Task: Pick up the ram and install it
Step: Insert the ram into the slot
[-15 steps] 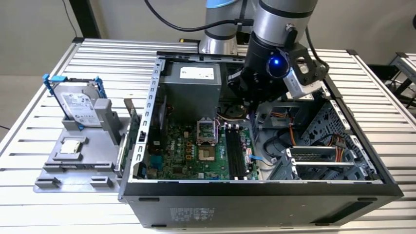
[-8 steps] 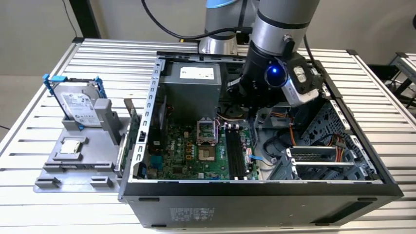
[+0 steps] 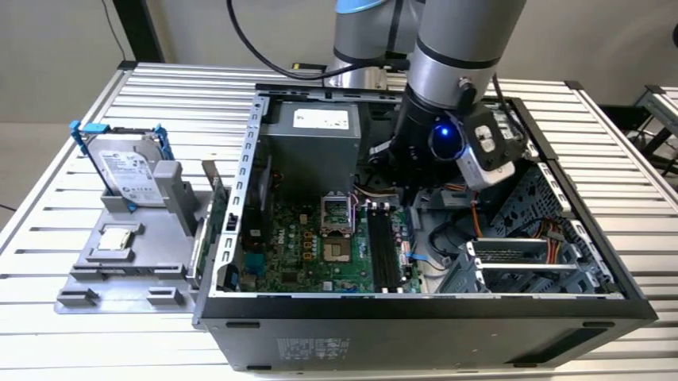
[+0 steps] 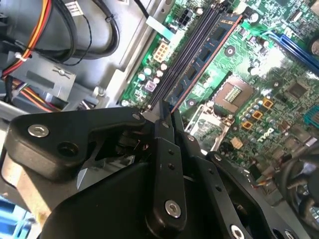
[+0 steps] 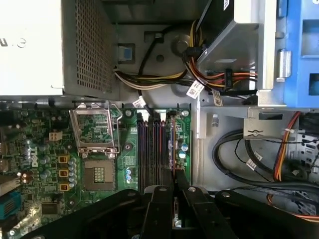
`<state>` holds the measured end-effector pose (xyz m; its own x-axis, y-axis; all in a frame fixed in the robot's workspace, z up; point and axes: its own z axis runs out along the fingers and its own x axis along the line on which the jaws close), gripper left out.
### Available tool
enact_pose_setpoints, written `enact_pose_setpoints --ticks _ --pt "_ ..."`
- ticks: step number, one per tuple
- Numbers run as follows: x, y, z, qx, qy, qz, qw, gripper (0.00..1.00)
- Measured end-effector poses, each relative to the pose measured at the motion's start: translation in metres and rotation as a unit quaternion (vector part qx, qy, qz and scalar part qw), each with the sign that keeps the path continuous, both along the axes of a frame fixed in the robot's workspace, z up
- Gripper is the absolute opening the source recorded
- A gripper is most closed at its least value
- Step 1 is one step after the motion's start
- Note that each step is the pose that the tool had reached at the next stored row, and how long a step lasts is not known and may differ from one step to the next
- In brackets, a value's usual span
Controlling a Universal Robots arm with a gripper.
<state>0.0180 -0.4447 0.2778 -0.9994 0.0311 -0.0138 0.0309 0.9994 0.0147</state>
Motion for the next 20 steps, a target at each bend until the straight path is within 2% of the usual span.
enact_pose_setpoints --ticks 4,13,16,20 --pt "-0.0003 -0.0012 -0.0073 -0.0003 0.0 0.0 1.0 0.0" --pt "-0.0007 -0.008 -0.0234 -0.0008 -0.0001 -0.001 1.0 0.0" --pt "-0.0008 -0.0086 -0.0287 -0.0011 -0.0001 -0.002 1.0 0.0" --pt "-0.0008 -0.0086 -0.0313 -0.0014 0.0 -0.005 0.99999 0.0"
